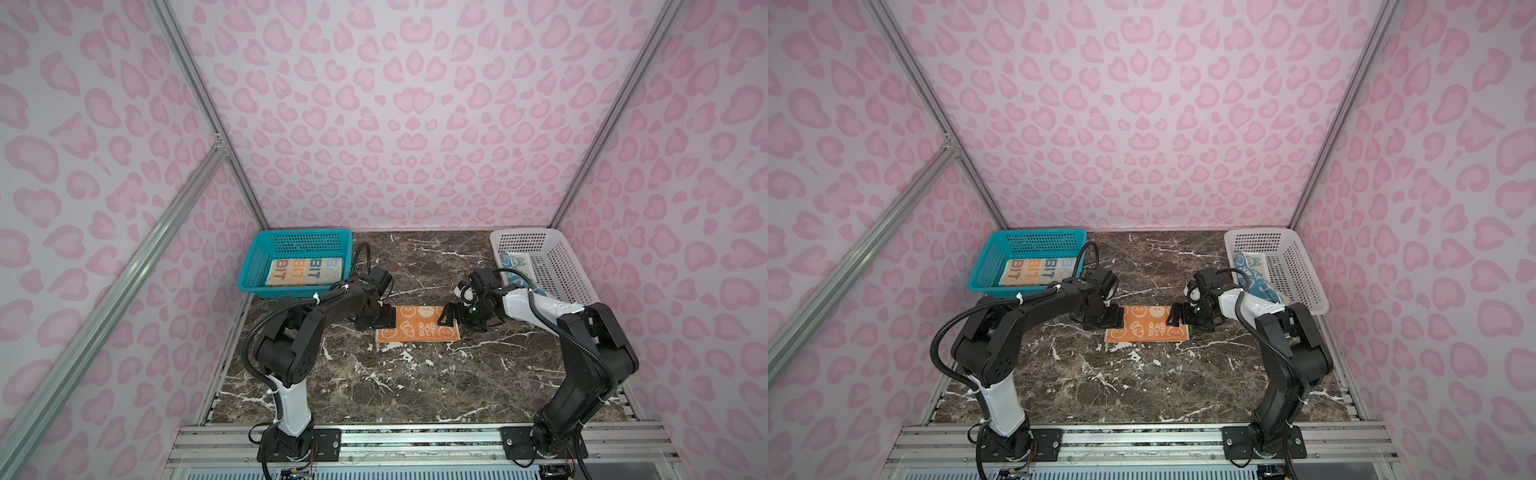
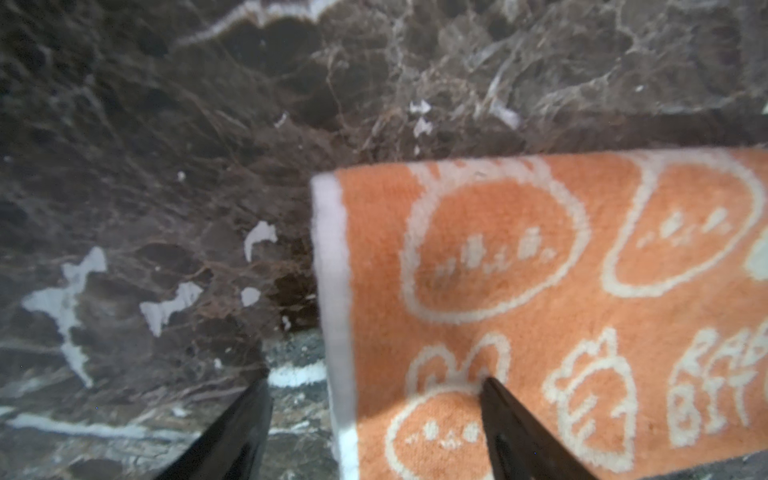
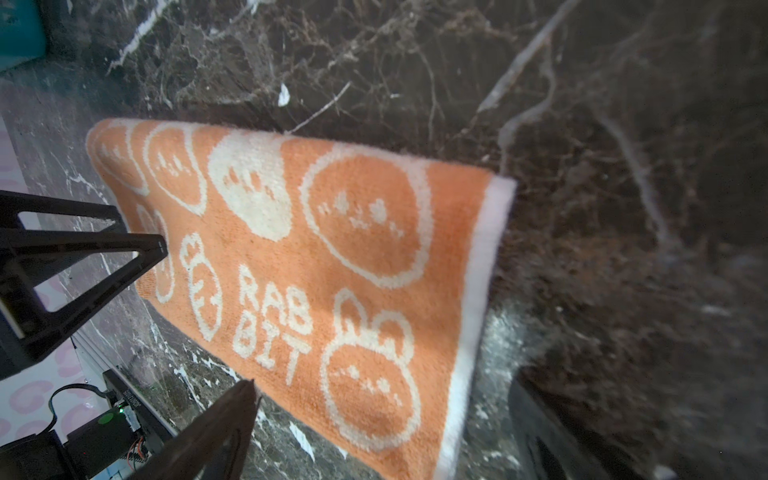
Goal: Fold and stack the towels
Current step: 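Grasp the folded orange towel's short ends with both grippers, then lift the orange towel toward the teal basket with the left gripper while the right releases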
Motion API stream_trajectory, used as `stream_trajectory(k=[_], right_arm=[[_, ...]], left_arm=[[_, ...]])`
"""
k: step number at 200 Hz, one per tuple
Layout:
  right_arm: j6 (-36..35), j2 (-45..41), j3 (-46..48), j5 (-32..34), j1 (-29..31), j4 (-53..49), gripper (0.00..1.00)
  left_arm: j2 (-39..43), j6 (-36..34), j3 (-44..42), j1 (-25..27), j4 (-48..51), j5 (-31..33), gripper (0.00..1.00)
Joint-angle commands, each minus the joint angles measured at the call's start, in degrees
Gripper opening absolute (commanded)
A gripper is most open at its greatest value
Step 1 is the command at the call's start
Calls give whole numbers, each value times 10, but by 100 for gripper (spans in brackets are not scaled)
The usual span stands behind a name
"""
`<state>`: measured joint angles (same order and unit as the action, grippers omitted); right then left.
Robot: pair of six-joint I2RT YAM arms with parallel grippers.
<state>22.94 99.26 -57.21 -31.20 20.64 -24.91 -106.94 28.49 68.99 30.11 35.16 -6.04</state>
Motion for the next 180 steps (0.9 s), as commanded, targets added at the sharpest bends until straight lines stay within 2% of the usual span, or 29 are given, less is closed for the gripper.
stream_trajectory(k=[1,13,31,80,123,144,162,180], right_arm=[[4,12,9,12,4,-3,95],[5,14,10,9,5,0,93],[7,16,11,9,10,3,91],[15,26,9,7,22,11,85],[24,36,11,5,33,24,80],[23,37,10,4,38,24,78],[22,35,8,1,39,22,75],[19,28,4,-2,40,20,75]], left_arm=[[-6,-1,2,1,-9,-18,64],[-6,0,-2,2,-14,-23,55],[-7,2,-6,3,-18,-26,49],[-15,6,-10,6,-28,-34,44],[-21,7,-4,8,-28,-32,22],[-22,4,-3,10,-27,-30,17],[-20,-1,0,10,-21,-25,5],[-15,-9,11,10,-7,-16,4]])
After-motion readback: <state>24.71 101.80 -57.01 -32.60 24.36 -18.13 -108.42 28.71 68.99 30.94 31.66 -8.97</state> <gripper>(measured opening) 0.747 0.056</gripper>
